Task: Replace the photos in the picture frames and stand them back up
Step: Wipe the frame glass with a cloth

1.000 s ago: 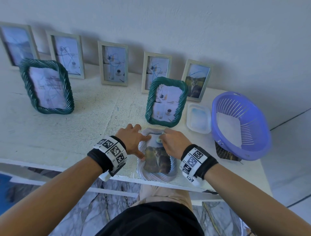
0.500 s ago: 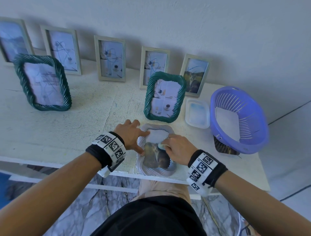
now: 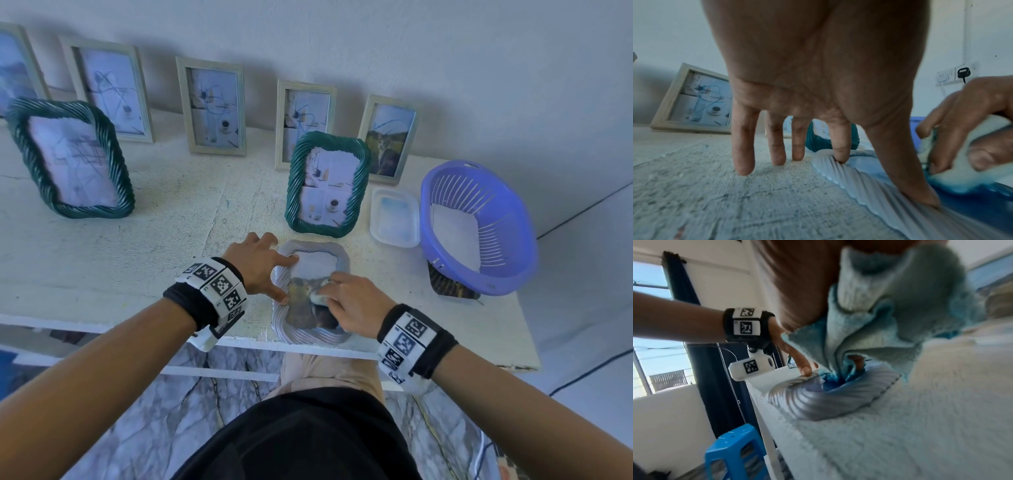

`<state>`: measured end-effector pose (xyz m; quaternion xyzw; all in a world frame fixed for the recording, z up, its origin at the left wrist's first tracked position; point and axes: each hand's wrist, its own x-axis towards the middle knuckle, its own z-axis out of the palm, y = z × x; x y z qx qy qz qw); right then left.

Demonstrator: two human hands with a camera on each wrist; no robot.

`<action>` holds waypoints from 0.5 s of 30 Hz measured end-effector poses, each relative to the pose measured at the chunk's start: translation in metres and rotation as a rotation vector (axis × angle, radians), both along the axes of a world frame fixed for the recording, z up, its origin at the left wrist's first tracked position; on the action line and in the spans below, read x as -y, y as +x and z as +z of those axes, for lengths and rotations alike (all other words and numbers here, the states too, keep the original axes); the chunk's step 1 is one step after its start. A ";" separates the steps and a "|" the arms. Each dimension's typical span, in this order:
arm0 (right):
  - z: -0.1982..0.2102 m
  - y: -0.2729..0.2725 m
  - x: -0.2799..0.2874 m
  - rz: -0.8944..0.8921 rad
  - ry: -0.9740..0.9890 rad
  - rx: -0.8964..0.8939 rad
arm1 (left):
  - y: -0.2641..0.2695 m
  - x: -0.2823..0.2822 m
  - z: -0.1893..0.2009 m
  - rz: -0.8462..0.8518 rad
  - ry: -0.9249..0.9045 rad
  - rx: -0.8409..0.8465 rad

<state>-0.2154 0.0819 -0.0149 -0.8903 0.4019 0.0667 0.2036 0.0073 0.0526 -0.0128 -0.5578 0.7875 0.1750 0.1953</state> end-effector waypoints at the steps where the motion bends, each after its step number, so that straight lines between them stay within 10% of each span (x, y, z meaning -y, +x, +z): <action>1: -0.002 -0.005 -0.004 0.002 0.036 0.043 | 0.000 0.000 0.000 -0.002 0.002 0.001; 15: -0.002 0.000 -0.009 0.024 0.037 0.039 | 0.001 -0.003 -0.004 0.001 -0.011 -0.016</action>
